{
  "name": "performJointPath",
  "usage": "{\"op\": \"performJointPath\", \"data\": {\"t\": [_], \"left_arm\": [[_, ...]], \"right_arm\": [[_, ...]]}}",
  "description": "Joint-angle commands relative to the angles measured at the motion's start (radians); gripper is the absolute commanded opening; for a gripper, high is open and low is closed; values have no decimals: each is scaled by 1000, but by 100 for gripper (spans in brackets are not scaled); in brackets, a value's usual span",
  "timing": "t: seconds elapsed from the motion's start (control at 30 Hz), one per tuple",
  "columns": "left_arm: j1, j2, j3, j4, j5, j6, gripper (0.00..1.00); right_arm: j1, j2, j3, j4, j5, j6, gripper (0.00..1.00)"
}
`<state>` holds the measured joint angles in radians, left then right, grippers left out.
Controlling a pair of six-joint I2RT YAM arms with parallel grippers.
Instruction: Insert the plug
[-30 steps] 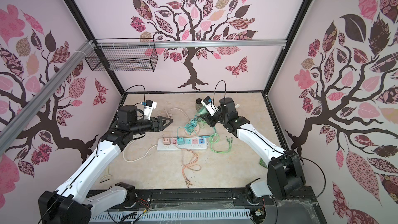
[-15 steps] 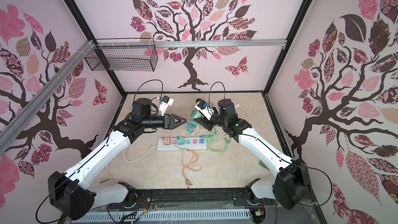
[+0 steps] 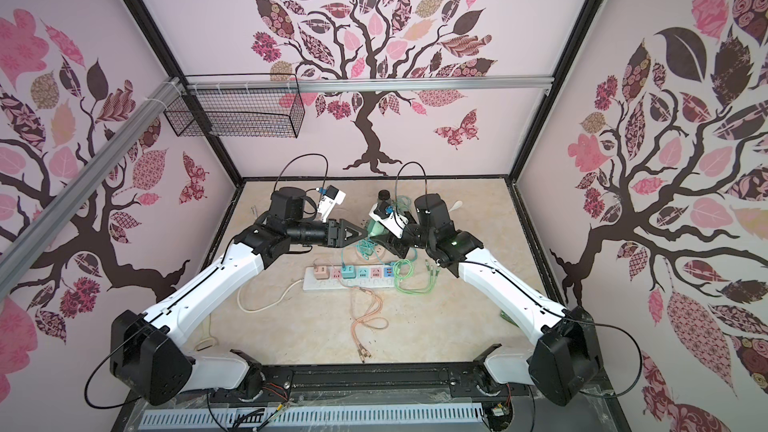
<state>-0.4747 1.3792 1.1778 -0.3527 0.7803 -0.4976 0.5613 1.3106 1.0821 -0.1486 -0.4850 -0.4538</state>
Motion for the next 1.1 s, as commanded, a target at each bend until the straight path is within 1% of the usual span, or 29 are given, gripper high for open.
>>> {"op": "performJointPath", "data": {"t": [0.0, 0.17, 0.23, 0.3, 0.37, 0.47, 0.53, 0.6, 0.67, 0.73, 0.83, 0.93, 1.0, 1.03, 1.07], "left_arm": [[-13, 18, 58, 2, 11, 10, 64], [-25, 36, 76, -9, 11, 13, 58], [-28, 40, 75, -9, 11, 13, 52], [-29, 41, 74, -7, 11, 12, 43], [-29, 38, 71, -5, 12, 12, 36], [-29, 33, 71, -3, 7, 13, 31], [-29, 33, 71, -3, 5, 12, 28], [-30, 36, 70, -3, 3, 11, 22], [-29, 36, 70, 0, -5, 14, 16], [-30, 36, 65, 8, -14, 16, 13], [-30, 35, 63, 23, -25, 21, 6], [-30, 34, 58, 44, -35, 27, 0], [-30, 35, 54, 59, -49, 29, 0], [-29, 35, 51, 70, -55, 30, 0], [-29, 35, 46, 86, -58, 28, 0]], "right_arm": [[22, -39, 54, -11, 9, -23, 35], [44, -31, 66, -27, 26, -37, 35], [47, -29, 66, -28, 31, -42, 35], [51, -26, 65, -33, 36, -47, 35], [51, -22, 65, -35, 44, -49, 35], [52, -19, 58, -33, 58, -54, 37], [52, -19, 51, -26, 69, -54, 41], [51, -27, 38, -9, 82, -48, 49], [52, -43, 20, 12, 94, -36, 53], [52, -64, -8, 39, 111, -20, 55], [51, -105, -47, 70, 152, 21, 58], [44, -164, -90, 115, 195, 90, 62], [23, -204, -113, 140, 190, 157, 65], [-2, -225, -122, 152, 169, 213, 66], [-38, -243, -128, 167, 123, 282, 68]]}}
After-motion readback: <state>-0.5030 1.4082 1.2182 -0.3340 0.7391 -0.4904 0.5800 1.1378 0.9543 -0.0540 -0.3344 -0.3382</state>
